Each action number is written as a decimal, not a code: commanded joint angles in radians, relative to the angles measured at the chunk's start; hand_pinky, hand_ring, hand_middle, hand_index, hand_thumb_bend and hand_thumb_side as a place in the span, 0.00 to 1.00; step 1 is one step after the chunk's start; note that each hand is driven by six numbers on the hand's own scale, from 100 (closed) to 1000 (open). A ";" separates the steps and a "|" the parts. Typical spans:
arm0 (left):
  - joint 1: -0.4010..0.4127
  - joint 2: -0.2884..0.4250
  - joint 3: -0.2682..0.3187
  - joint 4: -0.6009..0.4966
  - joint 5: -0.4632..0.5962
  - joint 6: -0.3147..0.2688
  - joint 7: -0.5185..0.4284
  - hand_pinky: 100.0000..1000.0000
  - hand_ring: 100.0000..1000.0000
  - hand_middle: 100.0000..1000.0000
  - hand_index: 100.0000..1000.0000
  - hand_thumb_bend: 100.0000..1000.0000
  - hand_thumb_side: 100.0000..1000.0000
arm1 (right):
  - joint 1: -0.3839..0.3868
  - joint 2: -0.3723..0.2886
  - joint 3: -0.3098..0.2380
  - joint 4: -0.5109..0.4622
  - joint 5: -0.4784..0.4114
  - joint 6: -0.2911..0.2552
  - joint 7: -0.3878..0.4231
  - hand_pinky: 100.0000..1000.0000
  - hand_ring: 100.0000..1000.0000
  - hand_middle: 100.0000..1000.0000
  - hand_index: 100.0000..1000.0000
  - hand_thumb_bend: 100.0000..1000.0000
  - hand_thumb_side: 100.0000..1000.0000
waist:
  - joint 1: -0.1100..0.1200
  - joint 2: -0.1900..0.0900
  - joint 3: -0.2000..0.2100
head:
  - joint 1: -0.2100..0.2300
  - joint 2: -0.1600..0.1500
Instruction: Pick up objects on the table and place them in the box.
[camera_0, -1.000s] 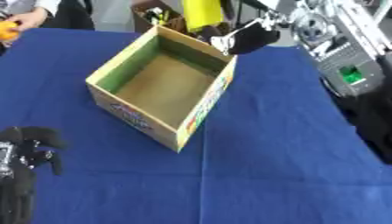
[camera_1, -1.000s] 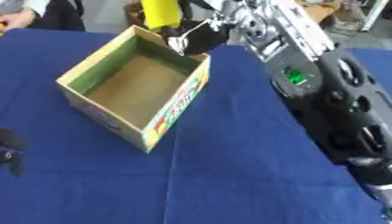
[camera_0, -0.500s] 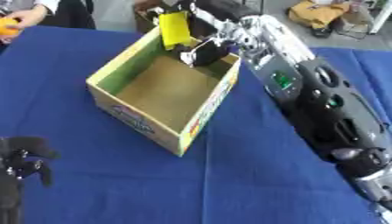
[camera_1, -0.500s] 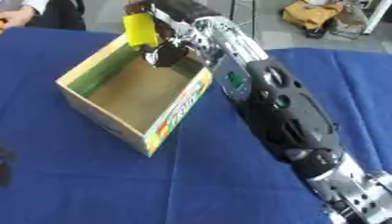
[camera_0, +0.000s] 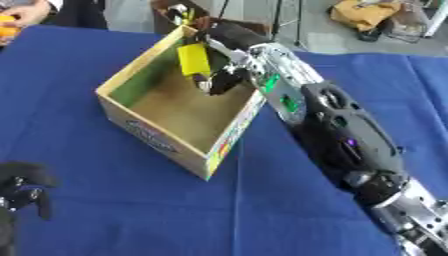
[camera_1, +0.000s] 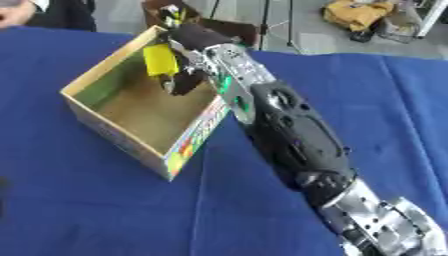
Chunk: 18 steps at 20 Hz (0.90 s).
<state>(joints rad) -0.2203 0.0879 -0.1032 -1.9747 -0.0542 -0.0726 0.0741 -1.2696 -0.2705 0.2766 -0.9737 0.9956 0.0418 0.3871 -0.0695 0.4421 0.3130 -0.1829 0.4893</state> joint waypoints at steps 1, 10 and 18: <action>-0.009 0.010 -0.007 -0.019 -0.005 -0.001 -0.004 0.14 0.45 0.39 0.55 0.00 0.96 | -0.036 0.012 -0.023 0.029 0.021 -0.010 0.001 0.73 0.65 0.29 0.41 0.00 0.15 | 0.006 -0.018 0.004 | -0.006 -0.015; -0.009 0.008 -0.007 -0.017 -0.007 -0.001 -0.006 0.14 0.45 0.39 0.55 0.00 0.97 | -0.044 0.031 -0.025 0.059 0.054 -0.055 0.053 0.78 0.75 0.50 0.70 0.00 0.41 | 0.006 -0.016 0.005 | -0.006 -0.014; -0.005 0.008 -0.006 -0.014 -0.007 -0.001 -0.007 0.14 0.45 0.39 0.55 0.00 0.96 | -0.053 0.028 -0.024 0.032 0.088 -0.095 0.114 0.88 0.93 0.76 1.00 0.00 0.77 | 0.008 -0.023 -0.001 | -0.004 -0.008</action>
<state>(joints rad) -0.2206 0.0877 -0.1071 -1.9746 -0.0577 -0.0715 0.0704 -1.2924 -0.2322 0.2587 -0.9146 1.0671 -0.0492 0.4933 -0.0695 0.4456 0.3126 -0.1875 0.4867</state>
